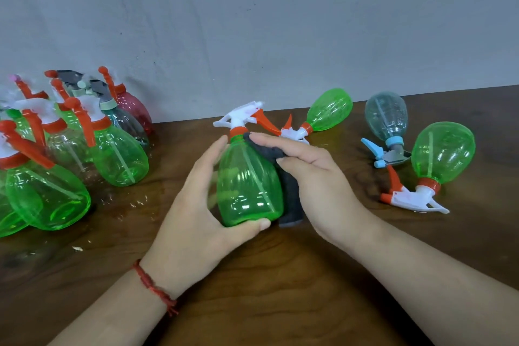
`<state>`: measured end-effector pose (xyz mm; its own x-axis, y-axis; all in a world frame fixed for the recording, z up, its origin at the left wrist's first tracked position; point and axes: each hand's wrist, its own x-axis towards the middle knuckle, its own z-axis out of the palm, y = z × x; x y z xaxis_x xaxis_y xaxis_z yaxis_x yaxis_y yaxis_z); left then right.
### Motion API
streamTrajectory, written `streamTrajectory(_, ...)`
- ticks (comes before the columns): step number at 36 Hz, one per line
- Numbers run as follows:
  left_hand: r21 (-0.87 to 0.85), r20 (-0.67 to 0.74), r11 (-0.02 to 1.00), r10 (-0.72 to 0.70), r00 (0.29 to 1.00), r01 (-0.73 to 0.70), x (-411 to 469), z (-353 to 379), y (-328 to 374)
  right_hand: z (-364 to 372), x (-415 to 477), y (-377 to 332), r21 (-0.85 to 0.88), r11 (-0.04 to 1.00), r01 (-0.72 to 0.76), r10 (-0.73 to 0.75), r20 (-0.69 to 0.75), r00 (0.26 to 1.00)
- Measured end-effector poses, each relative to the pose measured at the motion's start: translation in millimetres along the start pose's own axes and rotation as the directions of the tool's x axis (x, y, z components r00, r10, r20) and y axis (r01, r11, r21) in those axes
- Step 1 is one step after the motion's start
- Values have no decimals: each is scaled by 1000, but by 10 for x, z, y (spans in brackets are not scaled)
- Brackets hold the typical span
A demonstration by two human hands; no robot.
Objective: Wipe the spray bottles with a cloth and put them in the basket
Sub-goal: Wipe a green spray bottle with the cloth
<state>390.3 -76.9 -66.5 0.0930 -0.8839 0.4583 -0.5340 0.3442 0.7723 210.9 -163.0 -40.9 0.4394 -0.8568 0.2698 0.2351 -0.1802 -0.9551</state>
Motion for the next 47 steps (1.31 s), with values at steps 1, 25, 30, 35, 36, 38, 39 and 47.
streamTrajectory(1,-61,-3,998,-22,1000,22,-3,0,27,3,2,9,42,999,-18,18,-8,1000)
streamTrajectory(25,-5,-231,992,-123,965,126,97,-138,-178,116,-153,86,-483,765,427,-337,265,904)
streamTrajectory(30,-26,-239,990,-137,961,135,109,-151,-162,129,-170,81,-491,738,462,-360,293,886)
streamTrajectory(35,-3,-108,999,-47,993,47,62,-95,-83,88,-119,62,-348,877,333,-297,155,942)
streamTrajectory(36,14,-76,1000,-23,997,24,44,-65,-67,75,-96,52,-293,918,269,-248,108,963)
streamTrajectory(38,31,-25,999,10,1000,-9,18,-16,-41,46,-45,36,-171,976,132,-129,27,991)
streamTrajectory(39,16,-10,1000,9,1000,-8,11,1,-26,30,-24,31,-103,992,71,-72,1,997)
streamTrajectory(47,-285,23,945,-160,987,160,24,74,35,59,-17,60,133,989,-65,67,-9,998)
